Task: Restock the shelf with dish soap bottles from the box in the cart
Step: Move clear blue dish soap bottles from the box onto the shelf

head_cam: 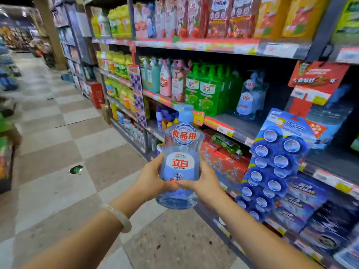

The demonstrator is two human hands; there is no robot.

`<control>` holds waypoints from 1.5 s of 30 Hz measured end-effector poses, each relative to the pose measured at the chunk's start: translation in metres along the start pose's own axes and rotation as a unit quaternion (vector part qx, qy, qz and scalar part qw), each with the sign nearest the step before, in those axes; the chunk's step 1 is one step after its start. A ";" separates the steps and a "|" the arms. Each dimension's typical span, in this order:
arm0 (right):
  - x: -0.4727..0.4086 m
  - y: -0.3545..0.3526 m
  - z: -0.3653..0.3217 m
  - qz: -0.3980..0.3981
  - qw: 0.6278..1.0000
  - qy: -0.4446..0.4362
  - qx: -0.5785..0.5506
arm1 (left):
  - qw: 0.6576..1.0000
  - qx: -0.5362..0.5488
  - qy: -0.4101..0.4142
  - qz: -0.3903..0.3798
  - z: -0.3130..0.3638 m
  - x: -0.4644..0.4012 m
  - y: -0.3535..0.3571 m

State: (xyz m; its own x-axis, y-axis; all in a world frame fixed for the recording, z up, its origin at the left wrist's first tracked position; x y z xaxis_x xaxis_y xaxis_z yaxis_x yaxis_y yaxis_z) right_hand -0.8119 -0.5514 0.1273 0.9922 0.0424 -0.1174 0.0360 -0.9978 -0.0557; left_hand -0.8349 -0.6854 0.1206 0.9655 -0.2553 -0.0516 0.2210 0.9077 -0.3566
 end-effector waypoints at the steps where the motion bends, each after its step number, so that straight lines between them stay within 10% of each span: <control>1: -0.015 -0.005 0.002 0.021 1.000 0.003 0.004 | 1.000 -0.003 0.008 -0.014 0.000 -0.019 0.000; 23: -0.271 -0.286 0.002 0.368 0.925 -0.012 0.089 | 0.947 0.039 0.193 -0.253 0.084 -0.434 0.195; 37: -0.274 -0.395 0.053 0.594 0.782 0.116 0.148 | 0.902 0.070 0.268 -0.331 0.109 -0.494 0.329; 45: -0.282 -0.410 0.061 0.674 0.718 0.086 0.148 | 0.895 -0.101 0.339 -0.273 0.115 -0.500 0.339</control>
State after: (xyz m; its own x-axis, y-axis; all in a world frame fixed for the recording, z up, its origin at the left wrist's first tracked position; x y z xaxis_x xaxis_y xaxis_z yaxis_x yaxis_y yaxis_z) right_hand -1.1136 -0.1510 0.1232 0.1017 -0.9849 -0.1400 -0.9734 -0.0695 -0.2183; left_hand -1.2265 -0.2118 0.1330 0.4001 -0.8478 -0.3481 0.5390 0.5249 -0.6587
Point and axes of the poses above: each hand's wrist, its own x-axis away from the middle knuckle, its own y-axis out of the palm, z = x × y, the point moved 9 cm from there along -x, towards the middle knuckle, and after that the axes turned 6 degrees about -x, right-handed, at the moved point
